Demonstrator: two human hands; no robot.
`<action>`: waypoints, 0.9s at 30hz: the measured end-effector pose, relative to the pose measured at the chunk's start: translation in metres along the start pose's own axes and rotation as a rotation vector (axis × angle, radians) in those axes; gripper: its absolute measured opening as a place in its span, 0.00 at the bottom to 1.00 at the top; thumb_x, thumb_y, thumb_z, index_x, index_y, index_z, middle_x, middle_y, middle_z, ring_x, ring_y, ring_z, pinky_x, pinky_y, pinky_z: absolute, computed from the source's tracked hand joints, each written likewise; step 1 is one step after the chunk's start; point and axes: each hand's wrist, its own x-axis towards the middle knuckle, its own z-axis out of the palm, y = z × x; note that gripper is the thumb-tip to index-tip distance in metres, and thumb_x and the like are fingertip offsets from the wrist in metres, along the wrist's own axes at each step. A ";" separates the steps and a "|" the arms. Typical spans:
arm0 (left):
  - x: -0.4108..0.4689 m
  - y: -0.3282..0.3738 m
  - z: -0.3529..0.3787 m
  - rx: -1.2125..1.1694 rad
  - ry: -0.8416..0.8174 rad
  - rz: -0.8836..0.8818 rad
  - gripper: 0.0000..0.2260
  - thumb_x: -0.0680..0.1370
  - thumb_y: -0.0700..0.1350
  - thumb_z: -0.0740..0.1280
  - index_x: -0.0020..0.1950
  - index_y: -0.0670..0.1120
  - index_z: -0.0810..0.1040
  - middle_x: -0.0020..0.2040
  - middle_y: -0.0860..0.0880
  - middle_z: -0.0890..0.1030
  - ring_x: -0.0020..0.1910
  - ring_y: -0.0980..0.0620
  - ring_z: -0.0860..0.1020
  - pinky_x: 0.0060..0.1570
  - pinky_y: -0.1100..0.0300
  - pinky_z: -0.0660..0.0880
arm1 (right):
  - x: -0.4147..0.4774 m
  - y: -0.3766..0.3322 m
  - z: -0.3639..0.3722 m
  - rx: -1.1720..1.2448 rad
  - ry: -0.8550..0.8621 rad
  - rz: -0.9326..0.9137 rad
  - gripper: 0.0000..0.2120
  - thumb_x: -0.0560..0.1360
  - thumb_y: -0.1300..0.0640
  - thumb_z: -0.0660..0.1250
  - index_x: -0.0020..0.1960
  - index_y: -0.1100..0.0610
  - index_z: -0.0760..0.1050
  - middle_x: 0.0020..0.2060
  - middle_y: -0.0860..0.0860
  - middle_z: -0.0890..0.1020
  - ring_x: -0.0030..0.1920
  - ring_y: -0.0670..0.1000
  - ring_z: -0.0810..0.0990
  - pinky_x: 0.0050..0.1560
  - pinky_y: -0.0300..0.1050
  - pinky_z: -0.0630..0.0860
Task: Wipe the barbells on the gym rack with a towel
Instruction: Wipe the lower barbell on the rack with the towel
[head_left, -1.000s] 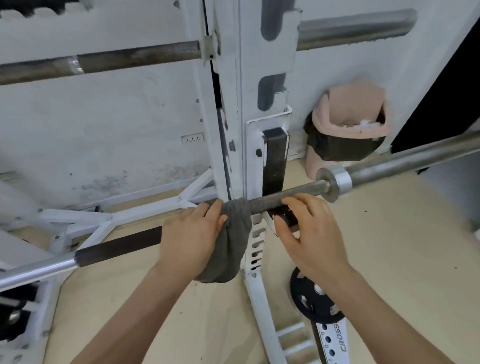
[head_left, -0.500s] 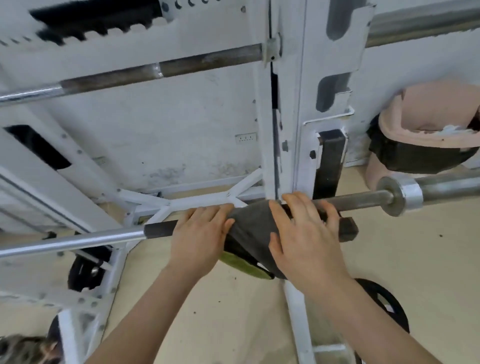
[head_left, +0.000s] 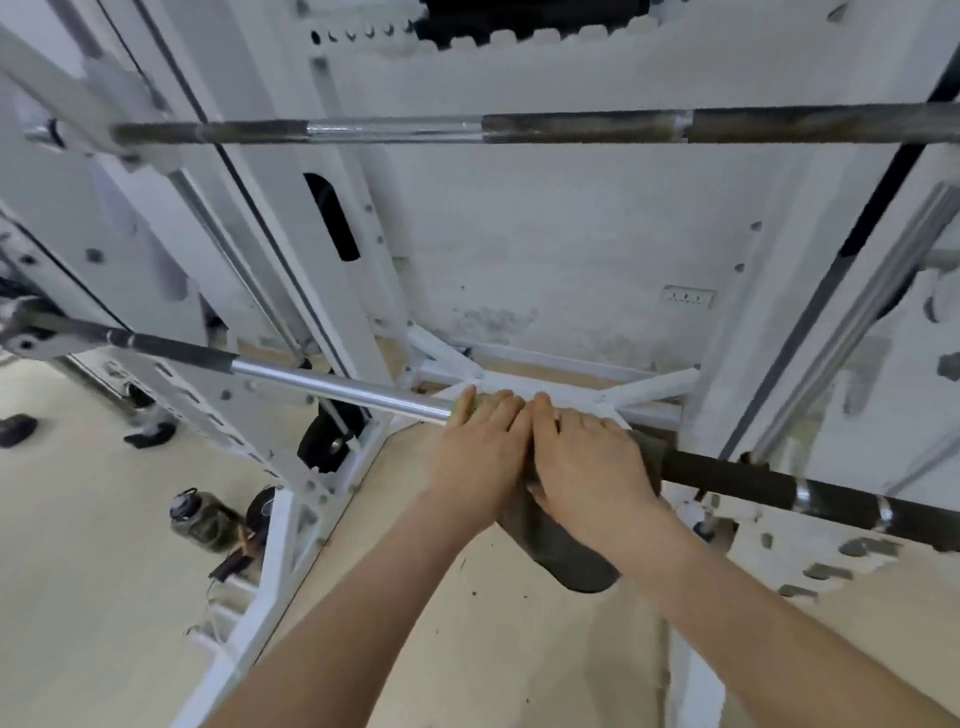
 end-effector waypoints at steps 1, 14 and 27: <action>-0.005 -0.012 0.002 -0.015 0.031 0.003 0.31 0.68 0.45 0.74 0.70 0.48 0.69 0.62 0.50 0.76 0.65 0.49 0.73 0.72 0.43 0.59 | 0.012 -0.003 -0.005 0.018 -0.024 0.018 0.26 0.80 0.46 0.57 0.73 0.57 0.59 0.60 0.53 0.76 0.58 0.54 0.77 0.50 0.46 0.70; -0.084 -0.286 0.017 -0.283 0.208 -0.370 0.24 0.71 0.32 0.68 0.65 0.47 0.77 0.65 0.49 0.78 0.66 0.47 0.74 0.62 0.51 0.73 | 0.188 -0.194 0.014 0.050 0.012 -0.219 0.23 0.80 0.37 0.45 0.70 0.45 0.61 0.49 0.48 0.81 0.44 0.54 0.80 0.36 0.47 0.72; -0.093 -0.388 0.021 -0.586 0.255 -0.638 0.18 0.77 0.33 0.59 0.59 0.48 0.82 0.59 0.50 0.77 0.59 0.46 0.70 0.60 0.57 0.68 | 0.211 -0.232 0.011 0.027 -0.097 -0.096 0.25 0.77 0.32 0.44 0.62 0.48 0.64 0.49 0.45 0.79 0.47 0.49 0.80 0.42 0.42 0.72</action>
